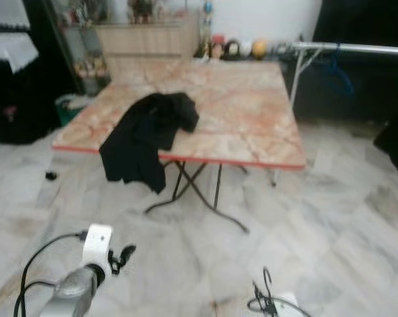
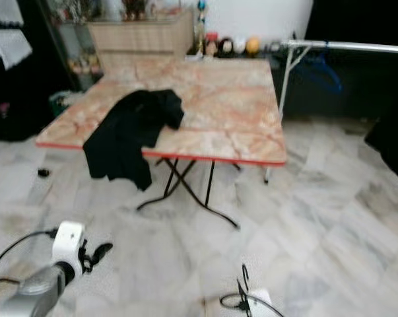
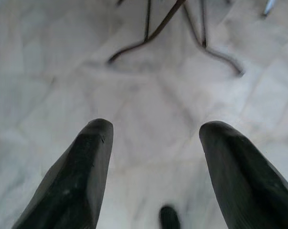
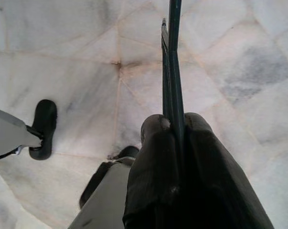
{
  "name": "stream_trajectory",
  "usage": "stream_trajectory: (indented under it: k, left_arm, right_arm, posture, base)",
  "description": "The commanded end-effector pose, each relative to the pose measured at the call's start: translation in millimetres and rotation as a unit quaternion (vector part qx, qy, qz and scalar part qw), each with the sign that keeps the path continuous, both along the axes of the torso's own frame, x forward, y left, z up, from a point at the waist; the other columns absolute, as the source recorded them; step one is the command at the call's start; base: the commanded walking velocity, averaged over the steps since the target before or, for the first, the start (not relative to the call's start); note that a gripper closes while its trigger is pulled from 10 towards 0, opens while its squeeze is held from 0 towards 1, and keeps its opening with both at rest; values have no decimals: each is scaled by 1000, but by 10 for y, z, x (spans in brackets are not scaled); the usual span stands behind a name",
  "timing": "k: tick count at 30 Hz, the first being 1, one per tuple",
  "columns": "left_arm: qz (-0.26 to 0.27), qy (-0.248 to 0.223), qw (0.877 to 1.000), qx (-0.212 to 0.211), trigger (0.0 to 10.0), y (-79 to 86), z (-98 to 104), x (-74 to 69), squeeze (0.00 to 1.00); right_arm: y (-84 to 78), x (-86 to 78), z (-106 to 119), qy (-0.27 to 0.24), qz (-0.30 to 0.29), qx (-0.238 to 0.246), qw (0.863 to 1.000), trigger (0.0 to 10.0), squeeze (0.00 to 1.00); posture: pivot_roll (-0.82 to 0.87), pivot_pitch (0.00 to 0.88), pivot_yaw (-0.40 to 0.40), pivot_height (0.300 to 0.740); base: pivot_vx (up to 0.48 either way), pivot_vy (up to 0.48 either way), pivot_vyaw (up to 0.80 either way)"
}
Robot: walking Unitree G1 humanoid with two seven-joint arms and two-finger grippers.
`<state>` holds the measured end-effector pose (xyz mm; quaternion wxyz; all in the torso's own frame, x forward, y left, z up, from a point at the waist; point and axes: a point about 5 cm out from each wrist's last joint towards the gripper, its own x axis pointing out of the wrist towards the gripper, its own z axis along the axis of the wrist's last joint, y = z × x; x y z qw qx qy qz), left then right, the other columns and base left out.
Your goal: Hang hanger
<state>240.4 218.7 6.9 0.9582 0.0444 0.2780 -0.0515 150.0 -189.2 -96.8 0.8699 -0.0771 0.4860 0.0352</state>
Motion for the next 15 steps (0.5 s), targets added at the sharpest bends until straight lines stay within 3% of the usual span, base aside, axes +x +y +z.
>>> stream_trajectory:
  k: [1, 5, 10, 11, 15]
  left_arm:
    - [5, 0, 1000, 15, 10000, -6, -70, 23, 0]
    - [-13, -15, 1000, 9, 10000, -71, -60, 71, 0]
    - [-38, -57, 998, -5, 10000, -83, 66, 228, 0]
    - [-50, -75, 996, 1, 10000, -88, 127, 289, 0]
    - [-70, -95, 993, 6, 10000, -107, 219, 368, 0]
  right_arm:
    - [18, 61, 28, -19, 10, -4, 1000, 10000, 0]
    - [26, 117, 68, -49, 39, -10, 998, 10000, 0]
    - [75, 204, 122, -77, 106, -9, 991, 10000, 0]
    - [109, 228, 136, -76, 145, -1, 987, 10000, 0]
    - [163, 249, 146, -66, 199, 14, 978, 10000, 0]
  posture:
    - [37, 0, -2, 740]
    - [31, 0, -5, 740]
    - [25, 0, -6, 740]
    - [27, 0, -7, 740]
    - [26, 0, -7, 740]
  base:
    - [0, 0, 0]
    - [0, 0, 0]
    - [0, 0, 0]
    - [0, 0, 0]
    - [0, 0, 0]
